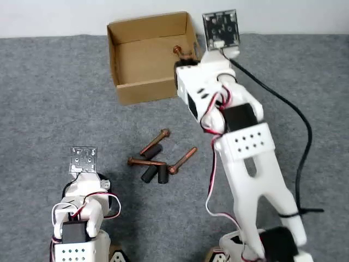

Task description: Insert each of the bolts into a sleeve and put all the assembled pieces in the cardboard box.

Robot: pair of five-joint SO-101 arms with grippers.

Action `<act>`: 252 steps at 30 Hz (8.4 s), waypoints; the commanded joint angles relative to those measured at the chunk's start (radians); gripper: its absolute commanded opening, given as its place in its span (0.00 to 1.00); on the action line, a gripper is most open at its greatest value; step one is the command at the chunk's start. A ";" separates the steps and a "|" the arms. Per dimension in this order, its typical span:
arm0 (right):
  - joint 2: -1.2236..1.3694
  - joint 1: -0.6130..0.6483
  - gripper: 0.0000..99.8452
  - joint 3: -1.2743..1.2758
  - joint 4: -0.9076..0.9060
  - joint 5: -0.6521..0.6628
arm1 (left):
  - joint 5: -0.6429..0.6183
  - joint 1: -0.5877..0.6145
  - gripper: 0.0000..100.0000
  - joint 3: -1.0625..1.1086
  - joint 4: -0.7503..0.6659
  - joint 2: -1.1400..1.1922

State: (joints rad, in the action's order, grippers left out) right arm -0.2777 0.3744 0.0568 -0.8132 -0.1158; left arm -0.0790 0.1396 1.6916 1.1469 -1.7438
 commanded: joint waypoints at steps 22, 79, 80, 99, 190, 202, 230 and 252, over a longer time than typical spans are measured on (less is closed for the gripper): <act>0.684 -0.022 0.01 -0.543 0.308 0.071 | 0.009 0.009 0.00 -0.004 0.006 -0.009; 1.247 0.061 0.02 -1.738 -0.785 0.118 | 0.009 0.009 0.00 -0.004 0.006 -0.009; 1.227 0.065 0.02 -1.738 -0.822 0.097 | 0.009 0.009 0.00 -0.004 0.006 -0.009; 0.728 0.188 0.02 -1.142 -0.984 -0.141 | 0.005 0.002 0.00 -0.004 0.006 -0.009; 0.085 0.367 0.01 0.035 -0.809 -0.377 | 0.011 -0.021 0.01 -0.012 0.002 -0.009; -0.223 0.160 0.01 0.104 -0.974 -0.293 | 0.009 -0.006 0.01 -0.239 0.037 0.014; -0.766 -0.358 0.01 0.519 -0.869 -0.078 | 0.292 -0.394 0.01 -1.113 0.081 1.384; -0.766 -0.404 0.01 0.523 -0.865 -0.086 | 0.370 -0.399 0.15 -1.787 0.150 2.157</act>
State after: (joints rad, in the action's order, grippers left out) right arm -1.0326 -0.0230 0.5892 -1.6970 -0.2048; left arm 0.2785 -0.2486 -0.0054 1.2850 0.3844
